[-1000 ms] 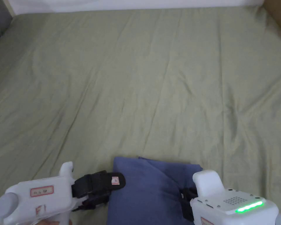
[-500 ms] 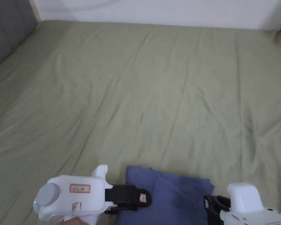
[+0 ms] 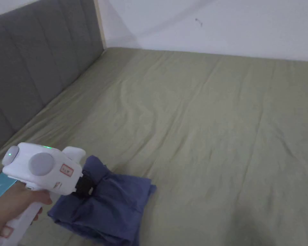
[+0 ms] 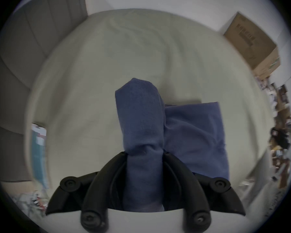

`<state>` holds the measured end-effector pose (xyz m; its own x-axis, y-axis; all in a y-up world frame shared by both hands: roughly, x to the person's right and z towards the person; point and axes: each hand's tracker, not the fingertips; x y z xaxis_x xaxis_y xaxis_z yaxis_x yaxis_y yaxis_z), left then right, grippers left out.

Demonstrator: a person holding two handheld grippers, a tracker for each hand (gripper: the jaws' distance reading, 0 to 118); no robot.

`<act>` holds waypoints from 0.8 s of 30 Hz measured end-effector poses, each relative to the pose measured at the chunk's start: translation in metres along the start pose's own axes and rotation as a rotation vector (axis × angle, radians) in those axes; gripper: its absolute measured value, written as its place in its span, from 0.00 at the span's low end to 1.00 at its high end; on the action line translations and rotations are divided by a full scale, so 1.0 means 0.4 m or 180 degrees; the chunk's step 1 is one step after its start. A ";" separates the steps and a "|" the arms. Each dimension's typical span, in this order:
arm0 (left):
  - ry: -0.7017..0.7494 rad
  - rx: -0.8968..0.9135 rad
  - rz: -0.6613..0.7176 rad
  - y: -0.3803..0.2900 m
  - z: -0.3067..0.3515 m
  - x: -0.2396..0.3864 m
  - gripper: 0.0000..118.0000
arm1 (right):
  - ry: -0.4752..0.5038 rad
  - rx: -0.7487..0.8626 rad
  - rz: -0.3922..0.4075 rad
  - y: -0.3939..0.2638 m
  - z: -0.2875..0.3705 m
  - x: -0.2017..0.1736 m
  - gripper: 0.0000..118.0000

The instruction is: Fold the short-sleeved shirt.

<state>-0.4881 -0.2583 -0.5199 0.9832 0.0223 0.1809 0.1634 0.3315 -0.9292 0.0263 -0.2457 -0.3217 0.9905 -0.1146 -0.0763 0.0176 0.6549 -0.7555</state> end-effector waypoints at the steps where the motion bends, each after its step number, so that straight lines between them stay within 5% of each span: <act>1: 0.0164 0.0005 0.0066 0.008 -0.003 -0.023 0.18 | -0.0028 -0.0050 0.0022 -0.002 -0.005 -0.004 0.00; 6: 0.0790 -0.0027 0.0029 0.025 -0.019 -0.108 0.24 | -0.0070 -0.0097 0.0044 0.003 -0.002 -0.008 0.00; 10: 0.1142 0.0070 -0.0012 -0.003 -0.029 -0.091 0.79 | -0.0100 -0.0080 0.0016 0.013 -0.001 -0.002 0.00; 11: 0.1221 0.0116 0.0015 -0.013 -0.022 -0.087 0.85 | -0.0086 -0.0088 -0.0008 0.015 -0.002 -0.001 0.00; 17: 0.0674 0.0723 0.0612 -0.064 0.106 -0.031 0.86 | 0.0009 -0.0082 0.0009 0.015 0.000 -0.003 0.00; 19: 0.0400 0.0960 0.0591 -0.086 0.152 0.038 0.75 | 0.0049 -0.0055 -0.0012 0.016 0.003 0.001 0.00; 20: 0.0336 0.1145 0.0560 -0.098 0.175 0.081 0.59 | 0.0078 -0.0031 -0.0029 0.020 0.009 0.003 0.00; 22: 0.0379 0.1335 0.0492 -0.109 0.213 0.157 0.09 | 0.0118 0.0062 -0.0044 0.031 0.026 0.011 0.00; 24: 0.0377 0.1607 0.0390 -0.128 0.248 0.244 0.02 | 0.0132 0.0208 -0.0033 0.050 0.050 0.018 0.00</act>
<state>-0.4085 -0.1794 -0.4225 0.9998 -0.0075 0.0161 0.0163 0.7465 -0.6652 0.0363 -0.2187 -0.3243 0.9837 -0.1514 -0.0965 0.0379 0.7008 -0.7124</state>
